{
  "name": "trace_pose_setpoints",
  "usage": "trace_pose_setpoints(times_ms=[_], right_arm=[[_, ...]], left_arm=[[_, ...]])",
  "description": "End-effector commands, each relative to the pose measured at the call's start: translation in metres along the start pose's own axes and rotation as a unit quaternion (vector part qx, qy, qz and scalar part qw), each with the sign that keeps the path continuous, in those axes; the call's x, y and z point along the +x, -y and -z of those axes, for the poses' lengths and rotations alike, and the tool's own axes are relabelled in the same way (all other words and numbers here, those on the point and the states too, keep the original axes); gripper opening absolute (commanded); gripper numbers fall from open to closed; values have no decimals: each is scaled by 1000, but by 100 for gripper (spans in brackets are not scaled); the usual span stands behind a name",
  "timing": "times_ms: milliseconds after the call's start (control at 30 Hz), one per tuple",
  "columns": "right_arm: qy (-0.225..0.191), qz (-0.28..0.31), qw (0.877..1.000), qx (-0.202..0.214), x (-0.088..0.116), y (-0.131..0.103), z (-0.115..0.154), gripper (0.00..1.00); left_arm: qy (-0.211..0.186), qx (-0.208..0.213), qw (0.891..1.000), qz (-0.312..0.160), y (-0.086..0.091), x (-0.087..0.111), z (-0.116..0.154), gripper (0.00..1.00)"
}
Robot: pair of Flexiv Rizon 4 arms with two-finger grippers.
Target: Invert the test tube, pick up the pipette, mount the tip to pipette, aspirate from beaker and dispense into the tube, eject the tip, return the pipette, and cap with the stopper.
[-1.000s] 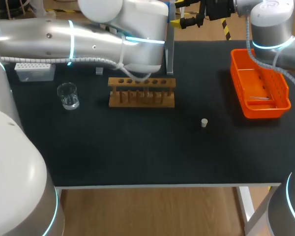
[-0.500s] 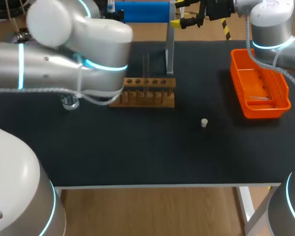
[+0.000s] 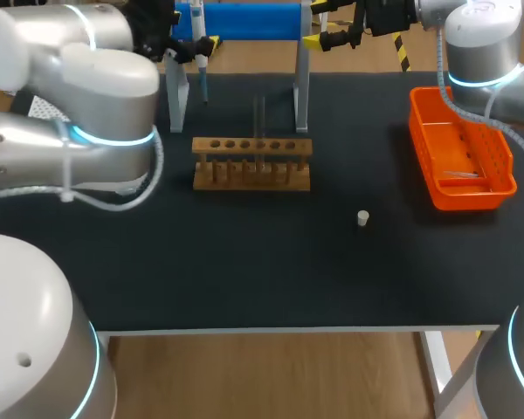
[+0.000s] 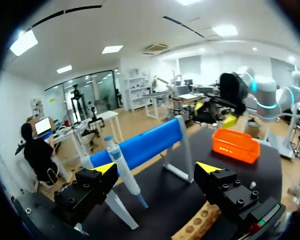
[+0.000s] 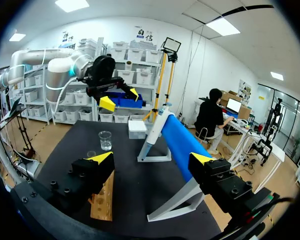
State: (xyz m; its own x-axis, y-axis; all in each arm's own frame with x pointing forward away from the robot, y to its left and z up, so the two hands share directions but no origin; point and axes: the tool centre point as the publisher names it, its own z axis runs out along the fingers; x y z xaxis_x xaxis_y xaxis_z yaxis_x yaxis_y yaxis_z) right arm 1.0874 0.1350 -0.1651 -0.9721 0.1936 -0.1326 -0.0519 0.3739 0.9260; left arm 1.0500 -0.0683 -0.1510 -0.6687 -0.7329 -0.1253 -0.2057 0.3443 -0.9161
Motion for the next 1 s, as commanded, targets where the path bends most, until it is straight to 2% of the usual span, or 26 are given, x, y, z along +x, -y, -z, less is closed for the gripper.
trace_pose_setpoints(times_ms=[33,633,833,1000], right_arm=[[-2,0,1000,1,-1,0,1,100],[-2,0,1000,1,-1,0,1,100],[-2,0,1000,1,-1,0,1,100],[-2,0,1000,1,-1,0,1,100]], left_arm=[[-209,-8,978,-17,-5,-1,15,100],[-209,-8,978,-17,-5,-1,15,100],[-230,6,971,-64,-20,22,27,100],[-250,25,964,-86,-25,35,22,100]])
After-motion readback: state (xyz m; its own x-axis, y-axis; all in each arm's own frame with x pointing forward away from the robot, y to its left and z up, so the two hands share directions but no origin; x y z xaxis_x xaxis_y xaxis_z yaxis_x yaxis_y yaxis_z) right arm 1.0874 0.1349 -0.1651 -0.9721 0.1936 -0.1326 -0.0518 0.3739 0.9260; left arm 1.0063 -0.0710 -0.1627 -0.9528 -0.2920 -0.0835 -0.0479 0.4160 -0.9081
